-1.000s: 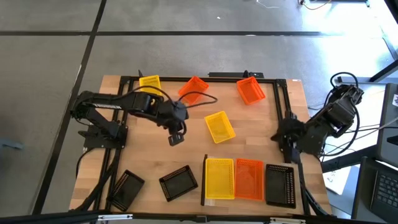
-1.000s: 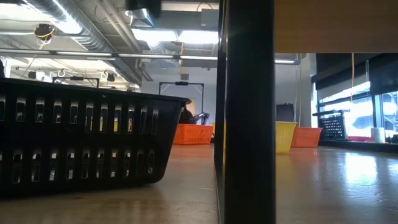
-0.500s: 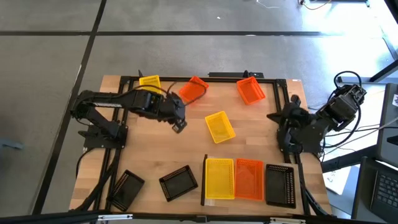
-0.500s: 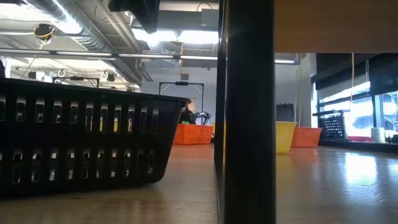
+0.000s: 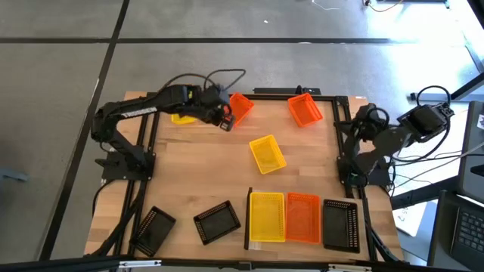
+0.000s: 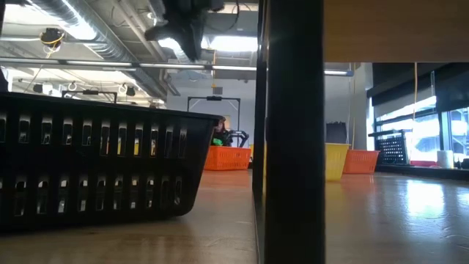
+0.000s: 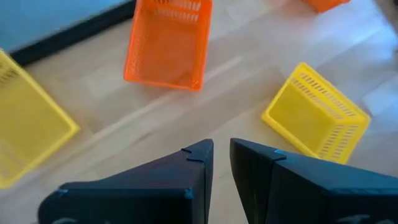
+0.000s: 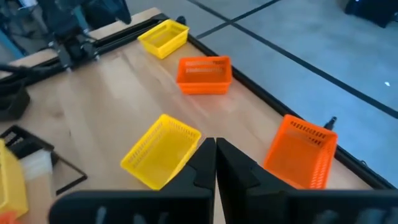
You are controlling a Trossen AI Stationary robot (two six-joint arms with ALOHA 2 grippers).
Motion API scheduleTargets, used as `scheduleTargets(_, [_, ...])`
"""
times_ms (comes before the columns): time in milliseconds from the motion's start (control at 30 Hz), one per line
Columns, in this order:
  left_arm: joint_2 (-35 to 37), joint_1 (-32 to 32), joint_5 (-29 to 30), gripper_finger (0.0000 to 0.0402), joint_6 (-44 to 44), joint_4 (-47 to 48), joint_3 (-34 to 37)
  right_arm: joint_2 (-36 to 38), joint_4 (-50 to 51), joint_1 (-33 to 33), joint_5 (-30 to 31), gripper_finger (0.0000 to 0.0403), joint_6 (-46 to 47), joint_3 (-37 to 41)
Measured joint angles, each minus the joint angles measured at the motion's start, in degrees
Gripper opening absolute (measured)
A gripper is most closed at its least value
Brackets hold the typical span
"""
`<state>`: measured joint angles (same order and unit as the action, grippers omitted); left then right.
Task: Stack baskets on shelf by color
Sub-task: Stack the left orange bin on top of the orange bin
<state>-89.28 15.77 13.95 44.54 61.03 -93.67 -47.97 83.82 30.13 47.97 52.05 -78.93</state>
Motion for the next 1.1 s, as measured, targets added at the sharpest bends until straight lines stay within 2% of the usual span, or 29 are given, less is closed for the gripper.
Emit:
scheduleTargets(300, [-6.09,8.84,-15.70,0.0047,-1.33,-1.91,-0.02,0.37,-0.02,-4.47,-4.70,0.0009,-3.14,0.02])
scheduleTargets(433, [-9.46,11.60,-18.17,0.0047,-6.64,-4.10,-0.02,-0.27,-0.85,-6.21,-4.98,0.0010,-3.08,0.02])
scheduleTargets(633, [-14.06,14.68,-18.79,0.0047,-15.63,-8.51,-0.04,-1.54,-4.98,-9.13,-5.03,0.0010,-3.38,0.04])
scheduleTargets(733, [-16.25,16.74,-21.60,0.0047,-19.16,-10.26,-0.04,-2.81,-7.58,-10.85,-5.12,0.0010,-4.71,0.04])
scheduleTargets(933, [-20.17,20.26,-29.51,0.0047,-19.82,-15.43,-0.04,-5.38,-11.66,-15.07,-7.79,0.0010,-4.80,0.11])
scheduleTargets(1100, [-23.11,20.74,-30.05,0.0047,-21.51,-17.25,-0.04,-7.29,-13.17,-19.10,-9.18,0.0010,-5.70,0.11])
